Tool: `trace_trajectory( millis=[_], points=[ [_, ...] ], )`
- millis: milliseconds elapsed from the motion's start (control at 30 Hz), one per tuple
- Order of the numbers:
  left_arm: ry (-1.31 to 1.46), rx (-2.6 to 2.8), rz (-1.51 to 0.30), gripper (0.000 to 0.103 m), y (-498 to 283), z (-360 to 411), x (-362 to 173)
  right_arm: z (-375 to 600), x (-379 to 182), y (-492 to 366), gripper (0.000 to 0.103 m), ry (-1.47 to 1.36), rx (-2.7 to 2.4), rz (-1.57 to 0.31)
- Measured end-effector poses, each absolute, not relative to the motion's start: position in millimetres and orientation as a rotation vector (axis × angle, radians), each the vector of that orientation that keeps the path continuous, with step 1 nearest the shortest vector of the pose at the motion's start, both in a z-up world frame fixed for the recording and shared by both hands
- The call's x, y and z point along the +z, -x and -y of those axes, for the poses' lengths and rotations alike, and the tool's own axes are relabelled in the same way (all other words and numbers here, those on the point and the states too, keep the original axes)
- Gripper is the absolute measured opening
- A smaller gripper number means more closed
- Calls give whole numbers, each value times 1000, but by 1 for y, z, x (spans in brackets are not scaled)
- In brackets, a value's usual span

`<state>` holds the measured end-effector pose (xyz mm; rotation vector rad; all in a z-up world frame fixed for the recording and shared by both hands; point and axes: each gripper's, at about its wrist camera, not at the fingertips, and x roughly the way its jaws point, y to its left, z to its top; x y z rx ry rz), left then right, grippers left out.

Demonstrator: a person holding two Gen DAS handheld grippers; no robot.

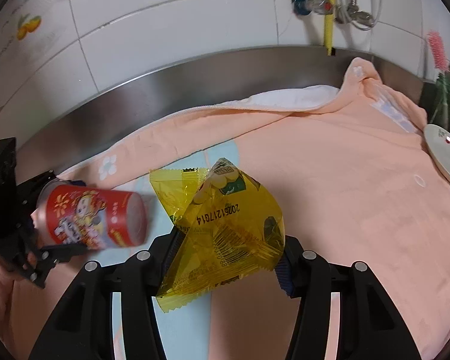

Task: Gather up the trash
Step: 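Grasp the red printed cup with the left gripper while the right gripper grasps the yellow wrapper, then drop the yellow wrapper and red cup into the green basket, opening both grippers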

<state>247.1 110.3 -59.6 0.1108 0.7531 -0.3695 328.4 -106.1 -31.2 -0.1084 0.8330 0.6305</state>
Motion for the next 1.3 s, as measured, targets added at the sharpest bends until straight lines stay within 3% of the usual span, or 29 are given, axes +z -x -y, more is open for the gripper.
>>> trace_trajectory(
  millis=[500,1000,1100,1167,1300],
  points=[
    [-13,-392,-749,94,-200,-66,-39,217,-19,-235,51,37,485,-793],
    [-42,-679,-683,93,-133,92,2,416,-54,-125,52,-44,74,-847],
    [-61,-739,-670,93,-128,131,7,446,-65,-112,62,-63,3,-861],
    [-76,-771,-671,93,-128,157,8,465,-71,-105,75,-85,-25,-862],
    [-106,-819,-685,93,-133,205,6,490,-75,-99,84,-126,-61,-855]
  ],
)
